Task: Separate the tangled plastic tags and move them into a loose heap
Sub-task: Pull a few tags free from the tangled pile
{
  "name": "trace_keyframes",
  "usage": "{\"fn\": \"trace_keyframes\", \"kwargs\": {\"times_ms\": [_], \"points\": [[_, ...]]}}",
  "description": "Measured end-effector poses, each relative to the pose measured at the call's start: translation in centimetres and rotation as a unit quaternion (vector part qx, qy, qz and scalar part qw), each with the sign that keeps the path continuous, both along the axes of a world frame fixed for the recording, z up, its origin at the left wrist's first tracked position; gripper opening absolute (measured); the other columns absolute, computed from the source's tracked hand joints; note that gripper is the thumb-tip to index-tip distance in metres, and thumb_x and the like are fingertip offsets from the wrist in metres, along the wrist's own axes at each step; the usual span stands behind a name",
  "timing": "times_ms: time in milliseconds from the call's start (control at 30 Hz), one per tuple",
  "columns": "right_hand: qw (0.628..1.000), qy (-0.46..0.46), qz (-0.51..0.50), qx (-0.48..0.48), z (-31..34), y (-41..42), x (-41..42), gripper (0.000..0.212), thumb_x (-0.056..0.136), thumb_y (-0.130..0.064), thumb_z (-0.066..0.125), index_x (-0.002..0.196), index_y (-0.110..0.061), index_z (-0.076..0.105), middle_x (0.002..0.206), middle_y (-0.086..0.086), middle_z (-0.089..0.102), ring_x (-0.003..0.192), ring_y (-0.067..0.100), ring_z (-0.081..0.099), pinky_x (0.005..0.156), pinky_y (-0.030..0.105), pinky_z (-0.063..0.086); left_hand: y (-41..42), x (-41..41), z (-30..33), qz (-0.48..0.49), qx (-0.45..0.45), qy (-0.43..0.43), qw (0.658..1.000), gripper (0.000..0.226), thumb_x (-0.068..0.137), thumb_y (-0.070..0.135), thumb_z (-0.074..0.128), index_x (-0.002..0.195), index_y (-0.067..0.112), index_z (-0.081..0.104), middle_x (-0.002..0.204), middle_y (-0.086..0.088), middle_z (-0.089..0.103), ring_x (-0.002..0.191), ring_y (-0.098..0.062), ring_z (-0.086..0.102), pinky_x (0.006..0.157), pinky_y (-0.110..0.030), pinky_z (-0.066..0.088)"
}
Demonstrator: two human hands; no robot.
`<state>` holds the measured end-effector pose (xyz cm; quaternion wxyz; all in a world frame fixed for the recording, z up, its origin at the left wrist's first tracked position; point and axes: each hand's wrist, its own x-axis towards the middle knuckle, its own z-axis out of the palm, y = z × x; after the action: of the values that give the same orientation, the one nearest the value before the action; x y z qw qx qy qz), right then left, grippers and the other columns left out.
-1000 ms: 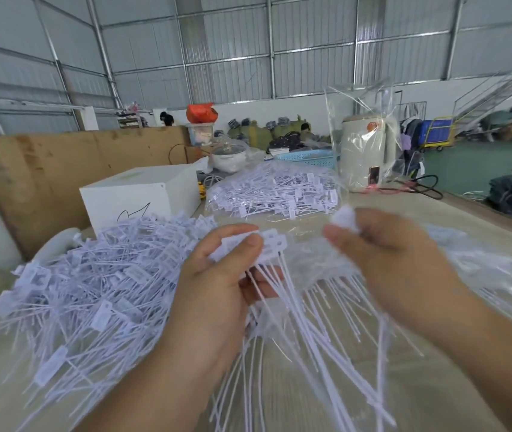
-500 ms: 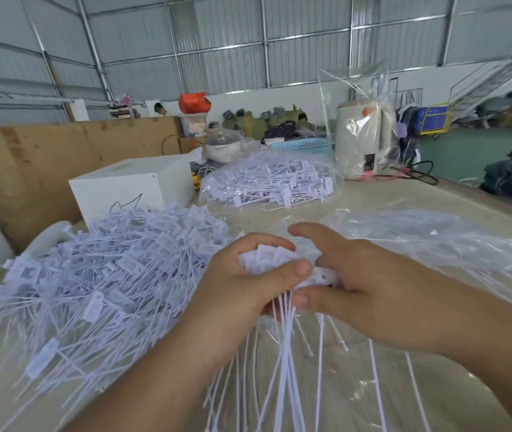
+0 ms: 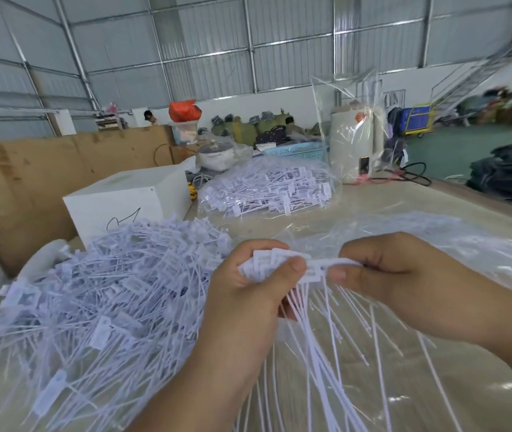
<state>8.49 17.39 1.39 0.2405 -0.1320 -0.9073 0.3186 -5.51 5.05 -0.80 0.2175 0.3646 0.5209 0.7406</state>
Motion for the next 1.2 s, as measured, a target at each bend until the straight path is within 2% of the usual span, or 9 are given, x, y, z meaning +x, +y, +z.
{"fn": "trace_keyframes", "kwargs": {"times_ms": [133, 233, 333, 433, 667, 833, 967, 1100, 1200], "points": [[0.984, 0.151, -0.069, -0.059, -0.7, -0.6, -0.8, 0.044, 0.094, -0.034, 0.057, 0.059, -0.015, 0.036, 0.051, -0.011, 0.027, 0.044, 0.005, 0.027, 0.043, 0.017, 0.025, 0.0, 0.5, 0.2, -0.03, 0.024, -0.105, 0.994, 0.018, 0.051, 0.02, 0.076, 0.068, 0.023, 0.074, 0.069, -0.007, 0.07, 0.057, -0.017, 0.065, 0.048, -0.026, 0.053], [0.973, 0.193, -0.089, -0.093, 0.0, 1.1, -0.2, 0.048, 0.088, -0.047, 0.056, 0.069, -0.004, 0.043, 0.056, -0.002, 0.032, 0.048, 0.01, 0.03, 0.048, 0.024, 0.029, -0.1, 0.3, 0.5, -0.019, 0.043, -0.135, 0.99, 0.015, 0.057, 0.015, 0.074, 0.072, 0.018, 0.073, 0.069, -0.009, 0.068, 0.057, -0.016, 0.064, 0.048, -0.023, 0.054], [0.983, 0.141, -0.041, -0.115, 0.1, 2.0, 0.3, 0.041, 0.076, -0.054, 0.058, 0.078, -0.012, 0.056, 0.058, -0.002, 0.05, 0.049, 0.013, 0.042, 0.051, 0.025, 0.034, -0.3, -0.6, 0.7, 0.009, 0.025, -0.087, 0.996, 0.02, 0.062, 0.017, 0.073, 0.082, 0.014, 0.07, 0.071, -0.008, 0.068, 0.057, -0.016, 0.064, 0.047, -0.024, 0.051], [0.99, 0.07, 0.057, -0.107, -1.0, 1.2, -0.2, 0.021, 0.085, -0.041, 0.068, 0.1, -0.032, 0.056, 0.067, -0.011, 0.061, 0.054, 0.013, 0.048, 0.051, 0.027, 0.038, -0.3, -0.6, 0.5, 0.002, -0.02, -0.032, 0.999, 0.027, 0.06, 0.021, 0.077, 0.085, 0.014, 0.072, 0.07, -0.006, 0.068, 0.054, -0.017, 0.063, 0.047, -0.025, 0.049], [0.998, -0.003, 0.068, 0.004, -1.4, -1.1, -1.0, 0.051, 0.093, -0.038, 0.059, 0.135, -0.042, 0.031, 0.097, -0.004, 0.066, 0.078, 0.022, 0.066, 0.074, 0.048, 0.054, -0.5, 0.1, 0.1, -0.039, -0.058, 0.032, 0.997, 0.01, 0.07, 0.019, 0.079, 0.073, 0.026, 0.073, 0.071, -0.008, 0.07, 0.056, -0.02, 0.065, 0.05, -0.029, 0.051], [0.995, -0.071, 0.027, 0.064, -1.6, -1.7, -0.6, 0.063, 0.089, -0.057, 0.044, 0.14, -0.056, 0.007, 0.114, 0.003, 0.065, 0.114, 0.025, 0.06, 0.09, 0.045, 0.052, -0.6, 0.3, 0.1, -0.03, -0.062, 0.048, 0.996, 0.02, 0.061, 0.034, 0.083, 0.076, 0.024, 0.073, 0.073, -0.012, 0.069, 0.059, -0.024, 0.064, 0.053, -0.03, 0.052], [0.993, -0.073, 0.016, 0.095, -1.8, -1.4, -0.7, 0.069, 0.094, -0.052, 0.041, 0.148, -0.046, -0.001, 0.081, -0.024, 0.065, 0.079, -0.002, 0.063, 0.067, 0.017, 0.049, -0.3, 0.2, -0.1, -0.039, -0.067, 0.044, 0.996, 0.029, 0.057, 0.04, 0.087, 0.076, 0.025, 0.072, 0.074, -0.011, 0.07, 0.059, -0.022, 0.065, 0.053, -0.03, 0.052], [0.995, -0.066, 0.023, 0.076, -1.6, -1.5, -0.8, 0.067, 0.095, -0.048, 0.047, 0.149, -0.043, 0.006, 0.07, -0.013, 0.062, 0.057, 0.0, 0.059, 0.056, 0.021, 0.05, 0.1, 0.0, -0.6, -0.007, -0.065, 0.065, 0.996, 0.028, 0.054, 0.026, 0.088, 0.077, 0.025, 0.073, 0.074, -0.009, 0.072, 0.06, -0.022, 0.067, 0.053, -0.03, 0.053], [0.996, -0.075, 0.02, 0.055, -0.8, -0.4, -0.5, 0.05, 0.089, -0.055, 0.054, 0.131, -0.031, 0.04, 0.068, -0.017, 0.063, 0.053, 0.002, 0.057, 0.05, 0.023, 0.046, 0.1, -0.2, -0.5, 0.014, -0.027, 0.054, 0.998, 0.042, 0.042, 0.023, 0.093, 0.077, 0.023, 0.071, 0.075, -0.008, 0.073, 0.064, -0.024, 0.069, 0.053, -0.03, 0.052]]}}
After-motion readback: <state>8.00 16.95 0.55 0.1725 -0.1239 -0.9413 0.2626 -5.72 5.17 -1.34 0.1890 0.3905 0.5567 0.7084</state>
